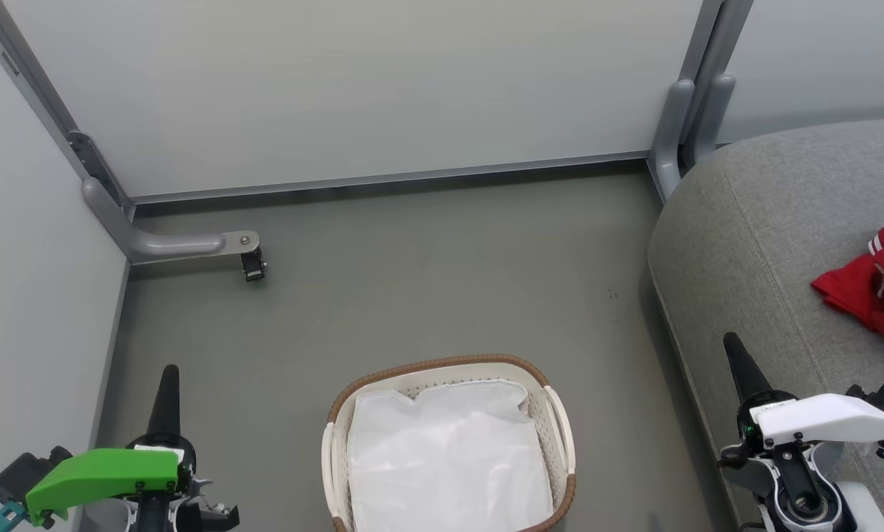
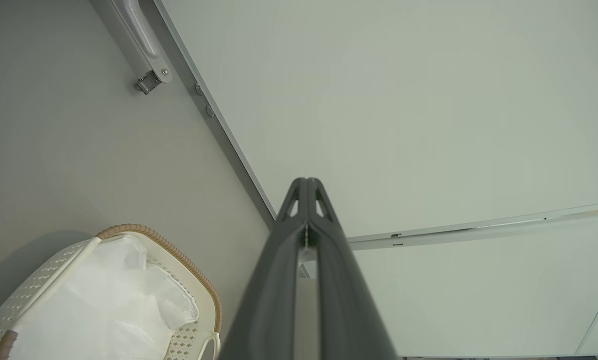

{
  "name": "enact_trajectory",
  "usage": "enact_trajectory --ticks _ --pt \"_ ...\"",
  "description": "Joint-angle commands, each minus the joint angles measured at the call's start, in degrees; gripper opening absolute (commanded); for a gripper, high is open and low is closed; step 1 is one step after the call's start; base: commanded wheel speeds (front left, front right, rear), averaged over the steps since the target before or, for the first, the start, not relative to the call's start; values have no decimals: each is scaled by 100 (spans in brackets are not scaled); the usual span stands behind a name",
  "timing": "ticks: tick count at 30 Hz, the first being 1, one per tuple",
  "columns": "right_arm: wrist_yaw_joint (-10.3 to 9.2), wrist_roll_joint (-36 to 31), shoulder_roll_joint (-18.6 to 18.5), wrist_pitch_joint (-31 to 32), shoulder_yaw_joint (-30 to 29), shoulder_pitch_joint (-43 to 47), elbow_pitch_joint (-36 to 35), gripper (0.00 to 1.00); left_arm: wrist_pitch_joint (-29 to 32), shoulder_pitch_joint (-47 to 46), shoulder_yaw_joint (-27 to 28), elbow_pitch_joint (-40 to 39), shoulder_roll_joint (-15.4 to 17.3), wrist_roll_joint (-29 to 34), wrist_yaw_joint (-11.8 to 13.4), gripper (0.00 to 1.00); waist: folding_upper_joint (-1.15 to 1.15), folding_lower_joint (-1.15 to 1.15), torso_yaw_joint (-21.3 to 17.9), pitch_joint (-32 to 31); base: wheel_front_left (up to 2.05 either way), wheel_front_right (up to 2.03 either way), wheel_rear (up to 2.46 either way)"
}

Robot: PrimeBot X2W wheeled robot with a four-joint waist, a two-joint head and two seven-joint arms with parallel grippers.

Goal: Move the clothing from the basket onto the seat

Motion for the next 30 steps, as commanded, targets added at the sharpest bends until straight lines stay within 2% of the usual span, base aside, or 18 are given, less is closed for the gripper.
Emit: enact_trajectory --ticks 1,30 --pt "-2 142 -32 40 -33 21 -75 0 43 -139 32 -73 45 -142 6 0 0 0 2 -4 0 0 0" --pt "-3 1363 -41 368 -212 151 -292 0 374 -173 90 -221 52 -1335 9 0 0 0 42 -90 0 0 0"
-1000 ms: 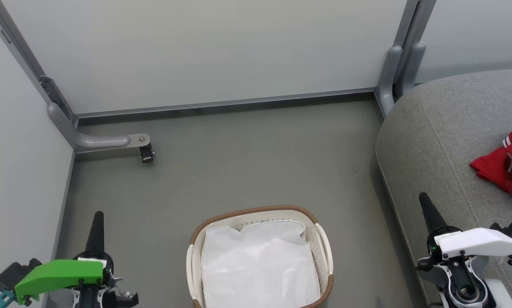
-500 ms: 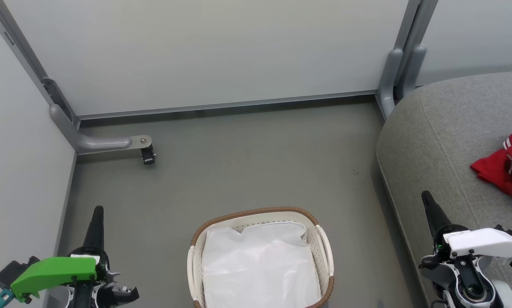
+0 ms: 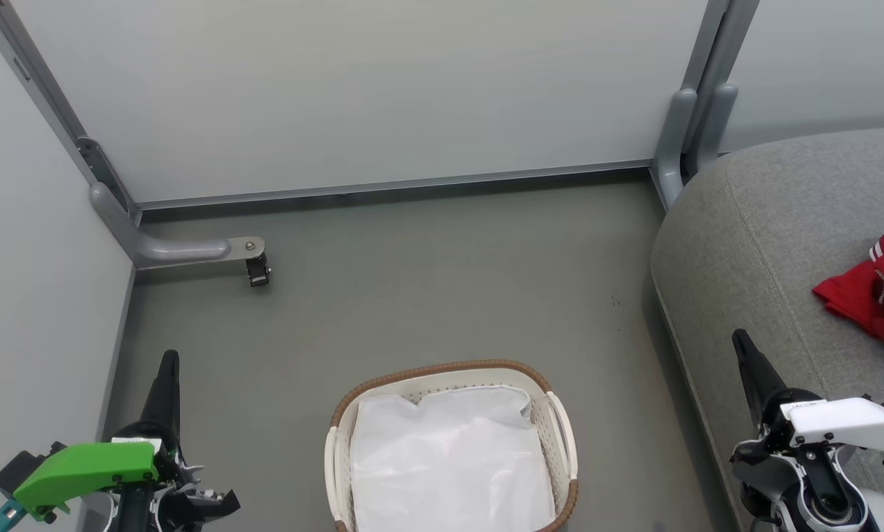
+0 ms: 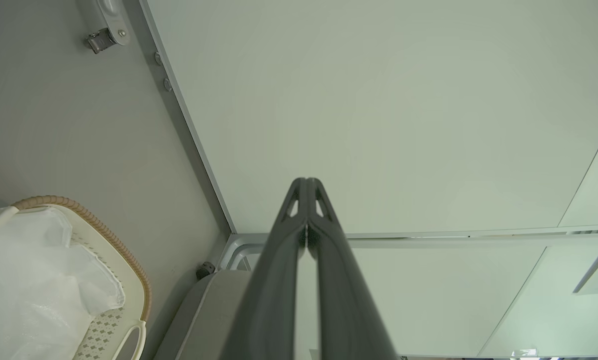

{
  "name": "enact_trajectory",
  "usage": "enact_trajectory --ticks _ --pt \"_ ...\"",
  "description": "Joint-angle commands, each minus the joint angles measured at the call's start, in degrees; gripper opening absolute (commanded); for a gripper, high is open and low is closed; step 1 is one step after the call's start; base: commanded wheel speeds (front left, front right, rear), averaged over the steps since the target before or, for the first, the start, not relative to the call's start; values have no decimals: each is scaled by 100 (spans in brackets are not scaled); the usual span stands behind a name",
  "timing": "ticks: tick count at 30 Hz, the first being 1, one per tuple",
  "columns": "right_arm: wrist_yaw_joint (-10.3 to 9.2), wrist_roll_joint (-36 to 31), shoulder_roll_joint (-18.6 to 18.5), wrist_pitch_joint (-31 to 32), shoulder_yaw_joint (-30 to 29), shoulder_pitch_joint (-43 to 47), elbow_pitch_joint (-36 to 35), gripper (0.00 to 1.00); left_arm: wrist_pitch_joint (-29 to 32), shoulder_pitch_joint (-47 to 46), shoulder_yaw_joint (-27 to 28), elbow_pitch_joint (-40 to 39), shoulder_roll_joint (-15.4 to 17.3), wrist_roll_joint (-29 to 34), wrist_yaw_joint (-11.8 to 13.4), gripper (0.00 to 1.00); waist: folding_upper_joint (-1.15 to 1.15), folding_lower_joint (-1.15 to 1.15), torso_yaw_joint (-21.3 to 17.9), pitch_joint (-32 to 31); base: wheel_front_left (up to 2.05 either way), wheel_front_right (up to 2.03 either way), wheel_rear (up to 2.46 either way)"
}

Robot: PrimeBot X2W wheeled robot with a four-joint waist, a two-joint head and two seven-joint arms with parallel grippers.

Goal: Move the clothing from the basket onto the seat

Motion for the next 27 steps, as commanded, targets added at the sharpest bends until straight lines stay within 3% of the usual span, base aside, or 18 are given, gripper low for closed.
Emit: enact_trajectory --ticks 1,10,27 --pt "-3 121 -34 37 -29 51 -53 0 41 -111 30 -49 41 -112 9 0 0 0 3 -5 0 0 0" --pt "-3 439 -37 121 -76 89 -107 0 122 -117 43 -83 44 -437 10 0 0 0 15 -31 0 0 0" --pt "-3 440 -37 124 -75 91 -104 0 127 -105 41 -78 43 -430 10 0 0 0 16 -33 0 0 0"
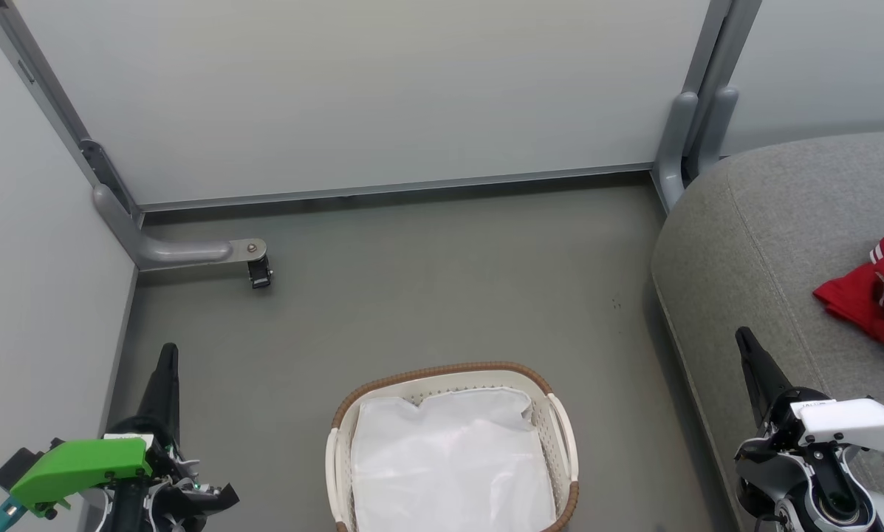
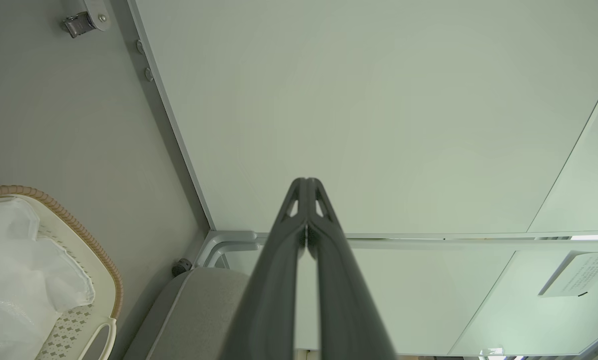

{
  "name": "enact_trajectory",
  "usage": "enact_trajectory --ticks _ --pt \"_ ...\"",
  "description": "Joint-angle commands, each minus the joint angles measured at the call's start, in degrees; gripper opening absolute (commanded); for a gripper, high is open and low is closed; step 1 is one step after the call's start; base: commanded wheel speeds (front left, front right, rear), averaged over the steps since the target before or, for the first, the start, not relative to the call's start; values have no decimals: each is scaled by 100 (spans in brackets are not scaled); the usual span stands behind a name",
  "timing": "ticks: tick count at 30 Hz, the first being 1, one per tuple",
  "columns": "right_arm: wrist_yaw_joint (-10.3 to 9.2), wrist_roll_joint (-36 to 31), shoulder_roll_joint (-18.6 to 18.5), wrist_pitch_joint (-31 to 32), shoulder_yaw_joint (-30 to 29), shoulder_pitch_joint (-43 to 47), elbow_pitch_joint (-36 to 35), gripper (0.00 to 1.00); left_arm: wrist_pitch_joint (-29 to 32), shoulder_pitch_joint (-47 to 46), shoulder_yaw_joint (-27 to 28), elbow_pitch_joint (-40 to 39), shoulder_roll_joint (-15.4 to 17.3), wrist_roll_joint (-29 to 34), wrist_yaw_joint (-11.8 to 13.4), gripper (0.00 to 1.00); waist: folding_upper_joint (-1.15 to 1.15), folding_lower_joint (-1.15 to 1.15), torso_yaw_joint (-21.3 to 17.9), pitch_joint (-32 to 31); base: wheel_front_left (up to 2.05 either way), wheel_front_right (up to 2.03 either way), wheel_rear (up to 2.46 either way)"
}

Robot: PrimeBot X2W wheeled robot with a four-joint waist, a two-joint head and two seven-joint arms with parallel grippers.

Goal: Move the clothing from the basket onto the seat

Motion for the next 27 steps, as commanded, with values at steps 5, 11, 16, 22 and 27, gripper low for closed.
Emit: enact_trajectory --ticks 5,11,16,22,27 --pt "-2 23 -34 17 -12 64 -17 0 18 -67 15 -9 40 -17 10 0 0 0 0 0 0 0 0" --pt "-2 22 -34 17 -12 64 -17 0 18 -67 15 -9 40 -17 10 0 0 0 0 0 0 0 0" --pt "-2 22 -34 16 -12 64 -17 0 18 -67 15 -9 40 -17 10 0 0 0 0 0 0 0 0" --pt "-2 22 -34 16 -12 64 -17 0 18 -67 15 -9 40 -17 10 0 0 0 0 0 0 0 0" --pt "-2 22 -34 16 -12 64 -17 0 17 -67 15 -9 40 -17 10 0 0 0 0 0 0 0 0"
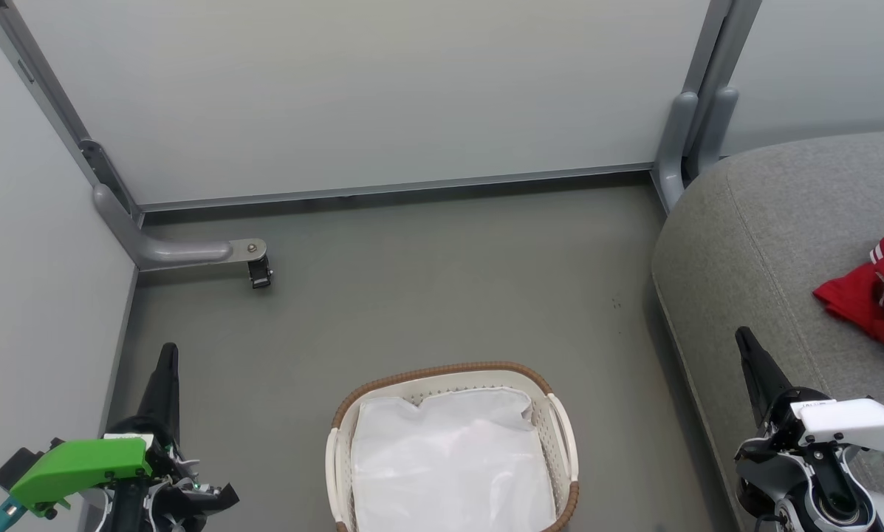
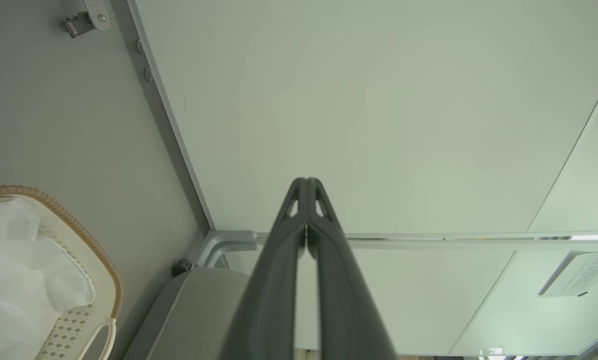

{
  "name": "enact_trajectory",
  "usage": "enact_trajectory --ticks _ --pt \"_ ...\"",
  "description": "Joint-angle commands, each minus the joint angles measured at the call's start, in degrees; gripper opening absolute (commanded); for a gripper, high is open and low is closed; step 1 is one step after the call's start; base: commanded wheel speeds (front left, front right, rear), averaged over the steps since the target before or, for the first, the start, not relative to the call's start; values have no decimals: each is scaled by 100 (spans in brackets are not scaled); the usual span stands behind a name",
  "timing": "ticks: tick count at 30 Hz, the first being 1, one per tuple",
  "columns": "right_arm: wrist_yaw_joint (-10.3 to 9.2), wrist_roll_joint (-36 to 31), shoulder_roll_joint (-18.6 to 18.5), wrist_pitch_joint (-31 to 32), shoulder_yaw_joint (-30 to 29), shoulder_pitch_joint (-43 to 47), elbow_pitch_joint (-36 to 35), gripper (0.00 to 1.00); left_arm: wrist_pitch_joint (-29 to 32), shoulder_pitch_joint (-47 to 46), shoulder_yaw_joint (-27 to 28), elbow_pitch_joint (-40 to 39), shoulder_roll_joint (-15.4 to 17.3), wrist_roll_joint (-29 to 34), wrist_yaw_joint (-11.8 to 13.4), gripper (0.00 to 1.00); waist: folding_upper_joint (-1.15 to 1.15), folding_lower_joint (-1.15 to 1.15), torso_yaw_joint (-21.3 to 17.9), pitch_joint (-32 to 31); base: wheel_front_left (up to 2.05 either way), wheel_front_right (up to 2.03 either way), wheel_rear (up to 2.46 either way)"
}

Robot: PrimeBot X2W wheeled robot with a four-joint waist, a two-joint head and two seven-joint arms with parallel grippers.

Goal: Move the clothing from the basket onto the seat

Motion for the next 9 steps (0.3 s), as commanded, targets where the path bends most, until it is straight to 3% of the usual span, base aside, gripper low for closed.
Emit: enact_trajectory --ticks 1,9 --pt "-2 22 -34 16 -12 64 -17 0 17 -65 15 -9 40 -17 10 0 0 0 0 0 0 0 0" --pt "-2 22 -34 16 -12 64 -17 0 17 -65 14 -8 39 -17 10 0 0 0 0 0 0 0 0"
